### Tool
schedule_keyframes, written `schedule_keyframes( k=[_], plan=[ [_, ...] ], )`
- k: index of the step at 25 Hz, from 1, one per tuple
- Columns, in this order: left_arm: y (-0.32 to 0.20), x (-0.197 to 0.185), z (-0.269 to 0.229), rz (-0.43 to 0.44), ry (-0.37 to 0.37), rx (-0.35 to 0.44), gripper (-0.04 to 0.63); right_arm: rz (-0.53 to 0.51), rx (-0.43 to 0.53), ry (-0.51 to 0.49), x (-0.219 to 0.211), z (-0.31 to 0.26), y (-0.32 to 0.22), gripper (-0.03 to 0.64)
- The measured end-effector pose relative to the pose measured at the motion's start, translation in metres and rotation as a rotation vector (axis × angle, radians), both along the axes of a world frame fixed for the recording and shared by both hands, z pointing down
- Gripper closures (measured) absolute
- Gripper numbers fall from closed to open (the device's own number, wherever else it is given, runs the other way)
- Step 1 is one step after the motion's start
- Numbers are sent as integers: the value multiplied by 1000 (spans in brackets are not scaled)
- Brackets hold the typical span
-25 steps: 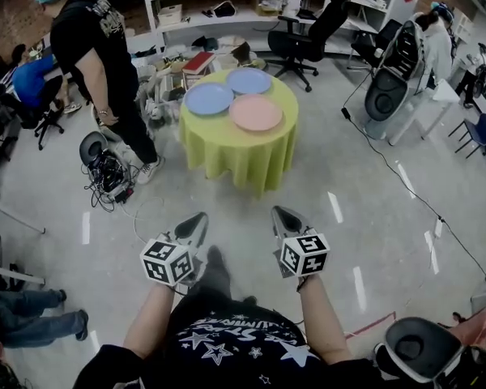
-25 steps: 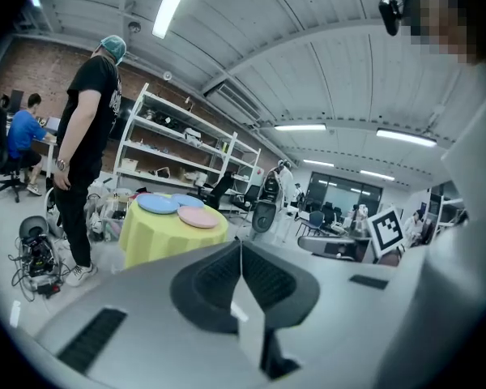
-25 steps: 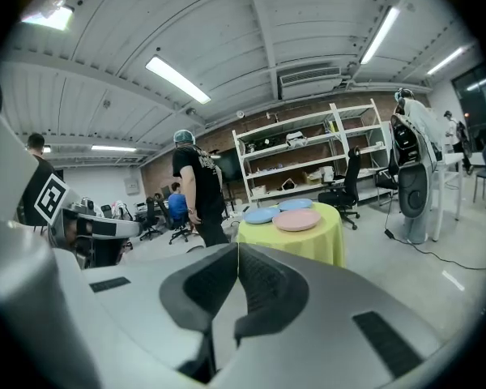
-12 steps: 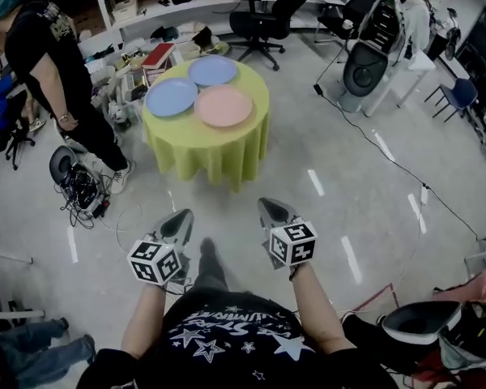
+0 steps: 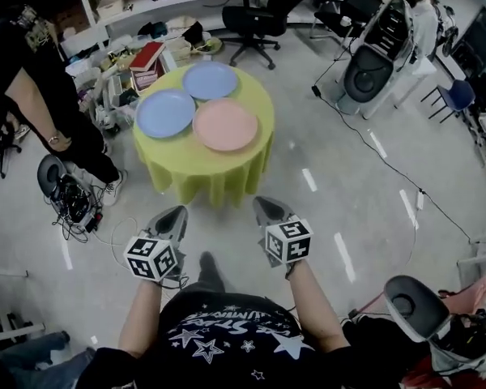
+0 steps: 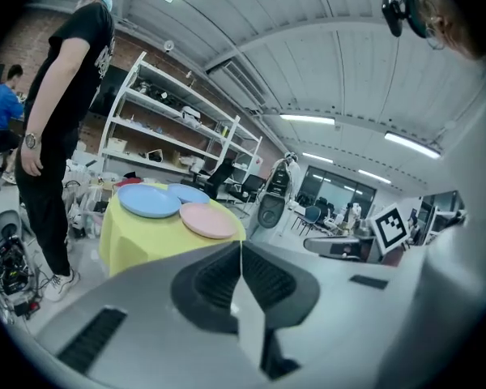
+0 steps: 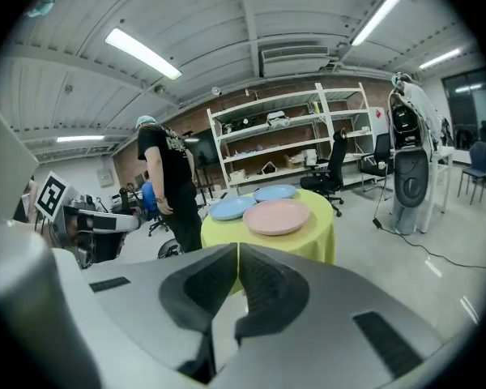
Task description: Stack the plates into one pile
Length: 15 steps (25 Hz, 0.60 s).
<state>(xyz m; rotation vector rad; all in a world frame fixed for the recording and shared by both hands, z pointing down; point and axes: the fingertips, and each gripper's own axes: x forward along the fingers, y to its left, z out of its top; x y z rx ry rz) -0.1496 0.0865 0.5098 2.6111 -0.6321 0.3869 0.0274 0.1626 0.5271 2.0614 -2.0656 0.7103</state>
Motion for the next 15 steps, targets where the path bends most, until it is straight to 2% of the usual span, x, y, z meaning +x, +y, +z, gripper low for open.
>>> schedule_keyframes(
  k=[9, 15],
  plan=[
    [-82, -19, 21, -33, -9, -73, 575, -66, -64, 26, -8, 12, -90, 601],
    [-113, -17, 31, -26, -23, -103, 575, -40, -86, -5, 4, 15, -125, 601]
  ],
)
